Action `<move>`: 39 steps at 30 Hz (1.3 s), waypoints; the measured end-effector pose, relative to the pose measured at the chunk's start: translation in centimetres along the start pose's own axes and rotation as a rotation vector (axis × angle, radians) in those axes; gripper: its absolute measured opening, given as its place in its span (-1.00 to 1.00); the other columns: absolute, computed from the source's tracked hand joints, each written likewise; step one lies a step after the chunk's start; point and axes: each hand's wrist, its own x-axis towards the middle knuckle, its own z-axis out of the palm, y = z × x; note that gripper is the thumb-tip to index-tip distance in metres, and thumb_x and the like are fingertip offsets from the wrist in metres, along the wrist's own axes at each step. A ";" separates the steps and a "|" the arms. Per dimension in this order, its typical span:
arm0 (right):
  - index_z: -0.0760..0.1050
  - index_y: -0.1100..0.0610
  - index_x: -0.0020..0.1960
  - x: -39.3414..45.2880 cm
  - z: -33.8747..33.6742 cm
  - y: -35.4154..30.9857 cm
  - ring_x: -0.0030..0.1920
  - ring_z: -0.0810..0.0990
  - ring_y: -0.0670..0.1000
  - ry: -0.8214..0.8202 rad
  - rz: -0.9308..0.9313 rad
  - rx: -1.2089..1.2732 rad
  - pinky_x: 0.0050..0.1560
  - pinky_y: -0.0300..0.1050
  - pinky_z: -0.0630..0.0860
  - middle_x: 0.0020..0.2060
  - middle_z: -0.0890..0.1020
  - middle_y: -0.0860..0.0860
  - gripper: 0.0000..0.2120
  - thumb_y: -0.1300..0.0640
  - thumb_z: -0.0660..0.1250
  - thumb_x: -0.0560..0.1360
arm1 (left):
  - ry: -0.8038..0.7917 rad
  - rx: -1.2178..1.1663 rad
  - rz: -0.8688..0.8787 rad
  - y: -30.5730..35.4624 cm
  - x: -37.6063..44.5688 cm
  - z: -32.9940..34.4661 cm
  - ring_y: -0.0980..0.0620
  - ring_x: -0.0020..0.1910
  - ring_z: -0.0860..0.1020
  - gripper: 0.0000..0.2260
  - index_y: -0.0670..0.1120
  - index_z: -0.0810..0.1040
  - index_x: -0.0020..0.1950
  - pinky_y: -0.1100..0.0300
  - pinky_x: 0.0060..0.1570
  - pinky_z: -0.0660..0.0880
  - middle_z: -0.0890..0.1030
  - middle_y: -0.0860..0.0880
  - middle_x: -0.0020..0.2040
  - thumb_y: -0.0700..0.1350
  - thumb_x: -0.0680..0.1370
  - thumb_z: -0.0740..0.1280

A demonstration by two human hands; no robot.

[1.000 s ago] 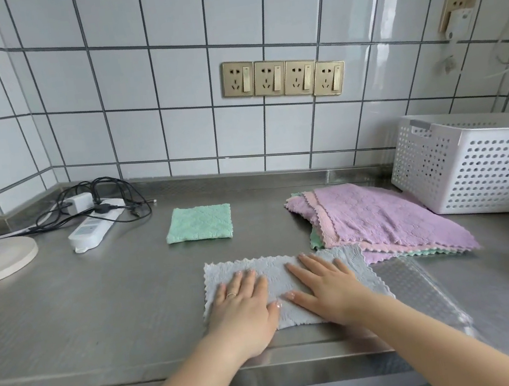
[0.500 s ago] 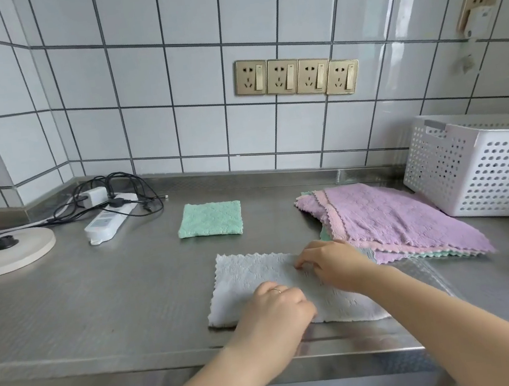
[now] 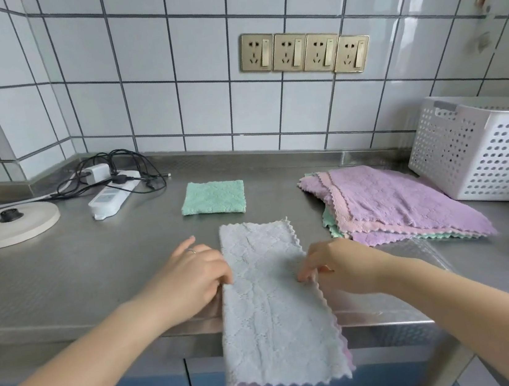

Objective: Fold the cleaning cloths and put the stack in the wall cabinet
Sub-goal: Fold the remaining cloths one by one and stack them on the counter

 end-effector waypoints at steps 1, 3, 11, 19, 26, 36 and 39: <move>0.60 -0.03 0.15 -0.4 0.1 0.2 0.03 0.50 -0.15 0.042 -0.037 -0.035 0.08 -0.32 0.40 0.07 0.56 -0.13 -0.56 0.35 0.17 0.44 | -0.018 -0.042 0.033 -0.1 -0.1 -0.1 0.21 0.14 0.47 -0.68 0.18 0.58 0.00 0.01 0.45 0.12 0.58 0.24 0.02 -0.22 0.42 0.25; 0.53 -0.07 0.25 -1.5 0.8 1.0 0.21 0.48 -0.12 0.112 -0.127 -0.084 0.22 -0.26 0.39 0.27 0.50 -0.11 -0.52 0.31 0.18 0.44 | -0.119 -0.117 0.090 -0.1 -0.7 -0.5 0.37 0.35 0.23 -0.51 0.20 0.46 0.28 0.17 0.49 -0.07 0.39 0.29 0.33 -0.20 0.44 0.08; 0.11 -0.18 0.49 -4.9 4.2 1.8 0.49 0.06 -0.22 0.031 -0.260 -0.171 0.49 -0.01 0.00 0.50 0.16 -0.17 -0.34 -0.08 0.15 0.39 | -0.433 -0.056 0.185 2.2 -3.7 -0.6 0.38 0.43 -0.29 -0.36 0.24 -0.06 0.50 0.11 0.43 -0.38 -0.23 0.30 0.46 -0.03 0.43 0.05; 0.56 -0.05 0.09 -4.3 5.1 0.9 0.29 0.45 -0.25 0.365 -0.337 -0.044 0.49 0.01 0.04 0.07 0.61 -0.17 -0.76 0.01 0.21 0.48 | 0.015 -0.023 0.326 1.2 -3.7 1.6 0.25 0.26 0.47 -0.49 0.11 0.46 0.28 0.07 0.35 0.21 0.54 0.19 0.25 -0.14 0.35 0.14; 0.29 0.13 -0.38 -1.6 3.6 -1.5 -0.48 0.25 -0.14 0.535 0.135 0.520 -0.41 -0.24 0.16 -0.52 0.28 -0.12 -0.64 0.04 0.26 0.53 | 0.203 -0.724 -0.175 2.9 -1.5 0.7 0.22 -0.45 0.39 -0.69 0.06 0.46 -0.31 0.32 -0.37 0.29 0.45 0.24 -0.47 0.19 0.54 0.18; 0.36 0.15 -0.17 5.6 1.4 -0.8 -0.22 0.44 0.06 0.386 0.515 0.503 -0.26 -0.12 0.25 -0.30 0.46 0.01 -0.79 0.06 0.16 0.58 | 0.217 -0.880 -0.535 1.5 4.1 2.4 0.03 -0.38 0.36 -0.41 0.13 -0.13 0.51 0.15 -0.31 0.29 0.44 -0.04 -0.33 -0.07 0.61 0.16; 0.47 0.23 -0.01 6.3 1.7 -0.4 0.04 0.53 0.15 0.298 0.565 0.359 -0.14 -0.15 0.32 -0.06 0.57 0.15 -0.79 0.10 0.16 0.58 | 0.129 -0.853 -0.540 1.1 4.7 2.3 0.03 -0.26 0.48 -0.53 0.10 0.15 0.49 0.24 -0.23 0.31 0.55 -0.02 -0.23 -0.16 0.61 0.17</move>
